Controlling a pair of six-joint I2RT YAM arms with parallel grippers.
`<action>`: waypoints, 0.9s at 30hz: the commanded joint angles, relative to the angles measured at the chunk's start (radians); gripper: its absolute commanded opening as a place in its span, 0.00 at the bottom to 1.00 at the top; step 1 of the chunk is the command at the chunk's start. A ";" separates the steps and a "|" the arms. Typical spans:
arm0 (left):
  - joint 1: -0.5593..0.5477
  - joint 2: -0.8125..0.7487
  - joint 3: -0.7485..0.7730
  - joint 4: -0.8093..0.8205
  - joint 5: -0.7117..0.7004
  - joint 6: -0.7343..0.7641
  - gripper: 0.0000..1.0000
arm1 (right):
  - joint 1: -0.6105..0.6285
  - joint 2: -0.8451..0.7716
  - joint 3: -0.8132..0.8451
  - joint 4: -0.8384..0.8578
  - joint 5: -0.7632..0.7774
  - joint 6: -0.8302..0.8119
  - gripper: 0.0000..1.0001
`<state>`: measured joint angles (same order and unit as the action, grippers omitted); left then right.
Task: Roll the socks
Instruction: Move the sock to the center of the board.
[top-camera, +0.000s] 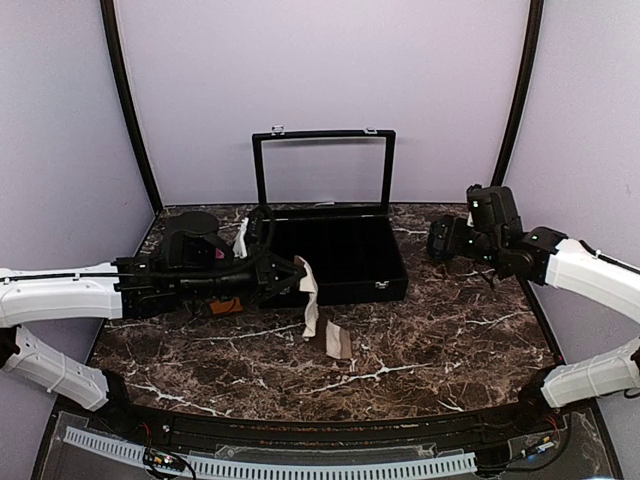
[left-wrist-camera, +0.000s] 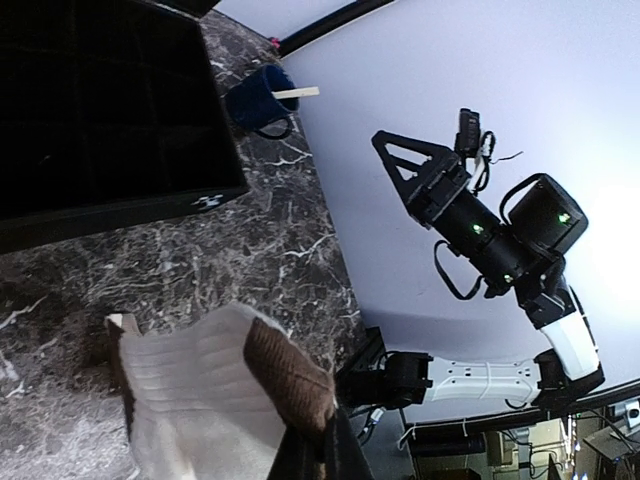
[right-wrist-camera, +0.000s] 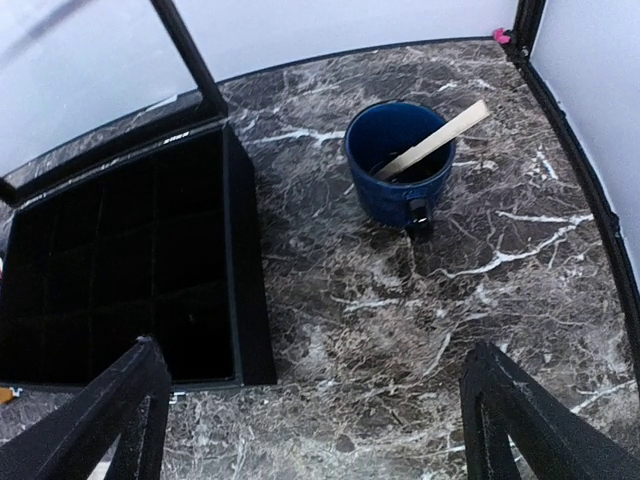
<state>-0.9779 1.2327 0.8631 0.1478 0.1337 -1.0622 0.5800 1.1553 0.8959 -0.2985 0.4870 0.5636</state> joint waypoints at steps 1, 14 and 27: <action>0.026 0.010 -0.096 -0.074 0.054 0.023 0.00 | 0.065 0.036 0.010 0.026 -0.008 0.030 0.93; 0.057 -0.033 -0.210 -0.228 0.017 0.081 0.00 | 0.242 0.162 0.028 0.031 -0.043 0.038 0.93; 0.115 -0.249 -0.243 -0.478 -0.142 0.100 0.00 | 0.474 0.358 0.110 0.008 -0.176 0.170 0.93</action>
<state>-0.8764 1.0065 0.6575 -0.2352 0.0353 -0.9794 1.0061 1.4551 0.9596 -0.2955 0.3710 0.6693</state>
